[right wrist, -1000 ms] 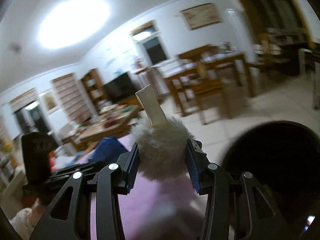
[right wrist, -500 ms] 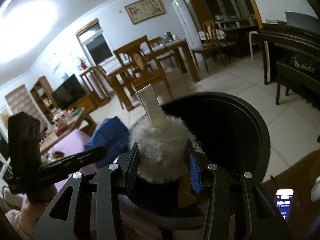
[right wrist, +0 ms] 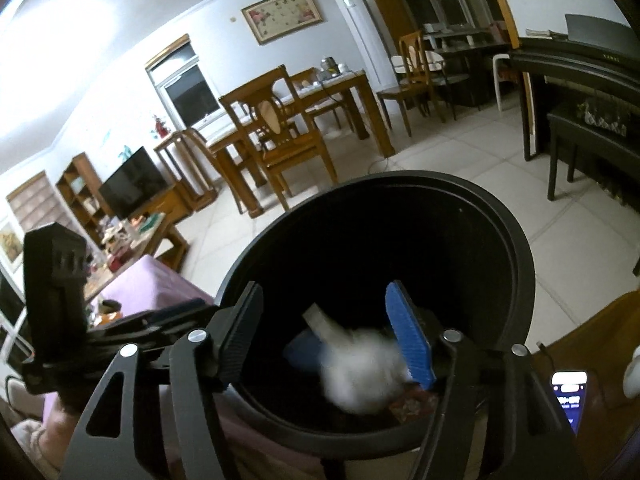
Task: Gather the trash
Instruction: 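Carry the blue bag and fluffy toy to the black bin and release both, then grasp the white paper roll with the left tool while the right tool grasps the green wrapper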
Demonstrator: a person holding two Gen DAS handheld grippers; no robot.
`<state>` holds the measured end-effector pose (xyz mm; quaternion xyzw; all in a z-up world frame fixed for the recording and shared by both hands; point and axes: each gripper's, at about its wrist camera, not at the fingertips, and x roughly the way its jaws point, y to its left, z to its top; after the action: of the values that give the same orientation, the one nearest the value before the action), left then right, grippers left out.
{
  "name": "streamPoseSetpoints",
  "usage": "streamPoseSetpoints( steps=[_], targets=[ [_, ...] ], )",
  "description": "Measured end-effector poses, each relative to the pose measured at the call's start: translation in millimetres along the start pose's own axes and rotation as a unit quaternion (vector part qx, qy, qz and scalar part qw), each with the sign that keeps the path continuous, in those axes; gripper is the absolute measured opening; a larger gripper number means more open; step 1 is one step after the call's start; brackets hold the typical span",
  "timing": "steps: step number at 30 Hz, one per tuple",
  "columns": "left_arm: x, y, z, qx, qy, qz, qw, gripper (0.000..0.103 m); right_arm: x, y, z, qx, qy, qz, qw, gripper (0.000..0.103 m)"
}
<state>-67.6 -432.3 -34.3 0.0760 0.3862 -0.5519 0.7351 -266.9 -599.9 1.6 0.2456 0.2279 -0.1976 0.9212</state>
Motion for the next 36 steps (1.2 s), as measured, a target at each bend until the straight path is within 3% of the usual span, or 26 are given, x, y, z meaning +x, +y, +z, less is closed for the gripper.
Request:
streamPoseSetpoints(
  steps=[8,13,17,20,22,24,27,28,30,36],
  targets=[
    [-51,16,-8,-0.022,-0.039,0.015,0.9989,0.081,-1,24,2,-0.02,-0.001,0.023,1.0,0.069],
    [-98,38,-20,-0.048,-0.071,0.048,0.9952,0.081,15,71,1,-0.048,0.018,0.059,0.997,0.069],
    [-149,64,-36,-0.079,-0.106,0.088,0.9873,0.081,31,121,-3,-0.074,0.038,0.099,0.992,0.069],
    [-190,81,-51,-0.097,-0.141,0.139,0.9753,0.082,46,170,-13,-0.103,0.065,0.14,0.983,0.069],
    [-219,91,-65,-0.108,-0.168,0.181,0.963,0.089,55,204,-21,-0.125,0.084,0.165,0.975,0.069],
    [-243,102,-79,-0.123,-0.186,0.21,0.9519,0.09,60,237,-29,-0.146,0.101,0.187,0.966,0.069],
    [-270,122,-95,-0.146,-0.193,0.253,0.9365,0.09,69,287,-43,-0.169,0.128,0.222,0.952,0.069],
    [-279,132,-102,-0.158,-0.193,0.274,0.9288,0.09,74,306,-48,-0.174,0.14,0.235,0.946,0.069],
    [-289,150,-114,-0.177,-0.184,0.293,0.9212,0.09,79,329,-61,-0.182,0.158,0.245,0.939,0.069],
    [-290,209,-143,-0.241,-0.119,0.329,0.9053,0.09,101,390,-82,-0.189,0.209,0.272,0.92,0.069]
  ],
)
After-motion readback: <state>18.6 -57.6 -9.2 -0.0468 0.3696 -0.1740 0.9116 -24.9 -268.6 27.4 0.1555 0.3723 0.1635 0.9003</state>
